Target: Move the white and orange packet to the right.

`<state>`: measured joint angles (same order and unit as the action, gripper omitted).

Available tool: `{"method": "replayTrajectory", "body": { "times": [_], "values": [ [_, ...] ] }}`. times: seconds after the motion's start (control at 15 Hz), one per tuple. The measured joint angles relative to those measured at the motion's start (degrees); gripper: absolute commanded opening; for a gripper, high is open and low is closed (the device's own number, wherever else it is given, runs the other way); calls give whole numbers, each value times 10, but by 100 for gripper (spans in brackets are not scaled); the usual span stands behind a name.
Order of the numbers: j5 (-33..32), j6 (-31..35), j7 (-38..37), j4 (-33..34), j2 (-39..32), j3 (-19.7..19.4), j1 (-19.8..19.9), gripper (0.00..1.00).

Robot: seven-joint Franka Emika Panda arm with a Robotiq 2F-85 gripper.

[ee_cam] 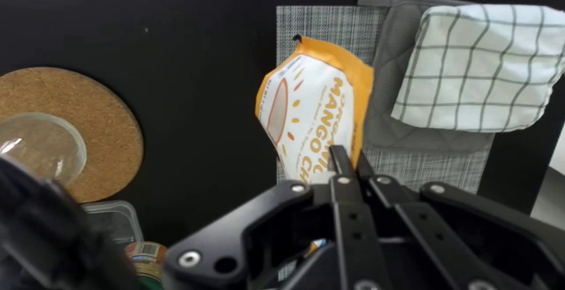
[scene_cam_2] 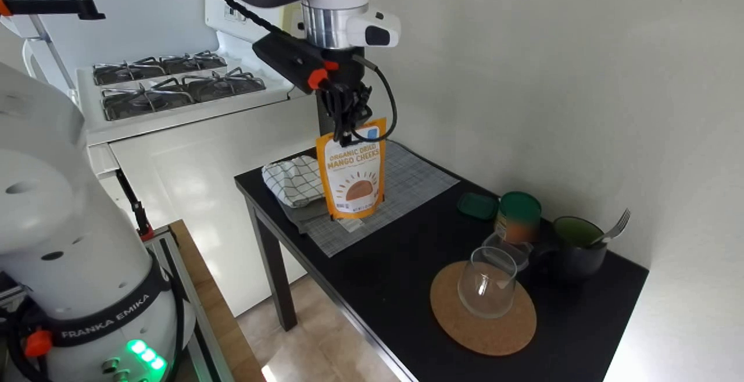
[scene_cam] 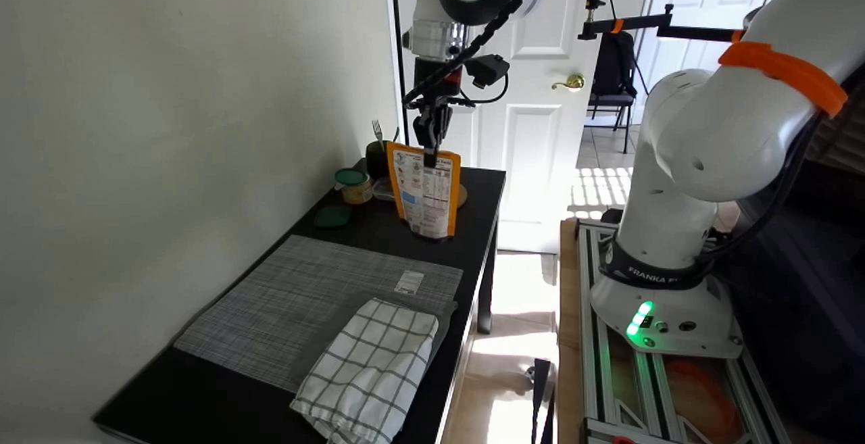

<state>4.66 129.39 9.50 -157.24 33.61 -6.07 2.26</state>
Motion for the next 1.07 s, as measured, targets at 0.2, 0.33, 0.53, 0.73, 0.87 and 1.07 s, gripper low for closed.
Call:
{"method": "replayTrajectory", "body": {
  "times": [0.2,0.33,0.53,0.73,0.87,1.07],
  "values": [
    [0,61,29,-5,-15,-31,15,1],
    [0,89,49,-4,-31,-49,18,1],
    [0,107,77,-4,-56,-60,17,1],
    [1,111,100,-4,-81,-63,14,1],
    [1,111,112,-4,-95,-65,14,1],
    [13,111,138,-4,-114,-71,7,28]
  ]
}}
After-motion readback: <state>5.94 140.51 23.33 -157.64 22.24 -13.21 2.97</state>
